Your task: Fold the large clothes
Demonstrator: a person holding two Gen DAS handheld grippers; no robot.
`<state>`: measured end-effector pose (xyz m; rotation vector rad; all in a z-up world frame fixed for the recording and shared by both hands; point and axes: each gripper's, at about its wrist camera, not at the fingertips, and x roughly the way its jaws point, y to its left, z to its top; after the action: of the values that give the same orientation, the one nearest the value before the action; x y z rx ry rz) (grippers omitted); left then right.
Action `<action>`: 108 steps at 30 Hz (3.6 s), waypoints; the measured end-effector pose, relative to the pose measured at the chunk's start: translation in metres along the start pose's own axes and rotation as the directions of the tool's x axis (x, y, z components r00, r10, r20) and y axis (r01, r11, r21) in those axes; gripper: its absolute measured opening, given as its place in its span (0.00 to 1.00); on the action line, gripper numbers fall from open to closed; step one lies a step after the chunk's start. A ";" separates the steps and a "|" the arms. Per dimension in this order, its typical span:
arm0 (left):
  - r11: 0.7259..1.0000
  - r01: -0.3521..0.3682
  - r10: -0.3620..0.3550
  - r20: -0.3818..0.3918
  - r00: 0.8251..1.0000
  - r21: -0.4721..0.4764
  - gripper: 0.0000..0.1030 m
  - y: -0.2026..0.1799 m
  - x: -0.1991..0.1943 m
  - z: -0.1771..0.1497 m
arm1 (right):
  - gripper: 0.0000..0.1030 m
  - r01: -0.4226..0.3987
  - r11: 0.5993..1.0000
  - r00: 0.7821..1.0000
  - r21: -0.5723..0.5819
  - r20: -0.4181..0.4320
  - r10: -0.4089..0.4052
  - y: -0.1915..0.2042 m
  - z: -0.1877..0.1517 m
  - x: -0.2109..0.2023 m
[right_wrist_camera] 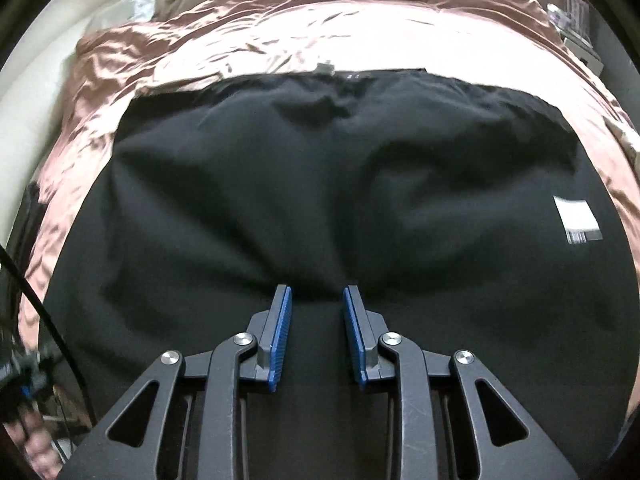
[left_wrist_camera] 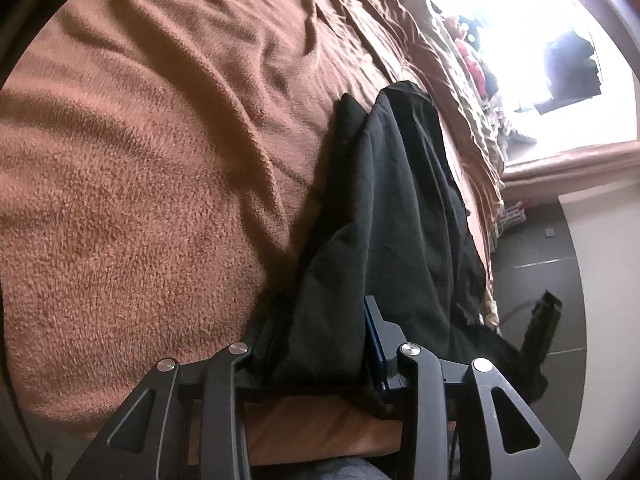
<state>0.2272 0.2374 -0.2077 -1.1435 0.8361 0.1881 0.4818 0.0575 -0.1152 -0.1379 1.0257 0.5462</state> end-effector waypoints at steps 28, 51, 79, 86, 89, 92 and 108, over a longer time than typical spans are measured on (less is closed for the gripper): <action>0.994 -0.059 0.065 0.061 0.996 -0.089 0.32 -0.006 0.002 -0.008 | 0.14 -0.222 0.961 0.975 0.164 0.069 0.214 -0.039 0.081 0.060; 0.992 0.063 -0.078 0.137 0.988 0.112 0.12 -0.097 -0.040 -0.009 | 0.14 -0.327 0.941 0.944 0.083 0.078 0.321 -0.056 -0.079 -0.042; 0.826 0.241 -0.238 -0.072 0.969 0.510 0.11 -0.297 0.012 -0.077 | 0.15 -0.453 0.838 0.882 0.304 0.293 0.370 -0.170 -0.130 -0.128; 0.798 0.251 -0.199 -0.154 0.968 0.548 0.11 -0.331 0.062 -0.106 | 0.15 -0.420 0.820 0.881 0.388 0.391 0.266 -0.241 -0.169 -0.166; 0.787 0.257 -0.176 -0.196 0.965 0.560 0.11 -0.341 0.084 -0.118 | 0.20 -0.415 0.805 0.882 0.424 0.404 0.242 -0.257 -0.184 -0.167; 0.779 0.263 -0.137 -0.255 0.957 0.570 0.13 -0.348 0.114 -0.135 | 0.61 -0.419 0.787 0.881 0.453 0.411 0.232 -0.266 -0.193 -0.165; 0.798 0.124 0.015 -0.225 0.974 0.589 0.59 -0.307 0.131 -0.122 | 0.63 -0.509 0.751 0.847 0.421 0.400 0.349 -0.267 -0.158 -0.123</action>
<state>0.4219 -0.0364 -0.0918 -0.5833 0.9650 -0.2528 0.4423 -0.2733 -0.1317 0.6700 0.8705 0.6711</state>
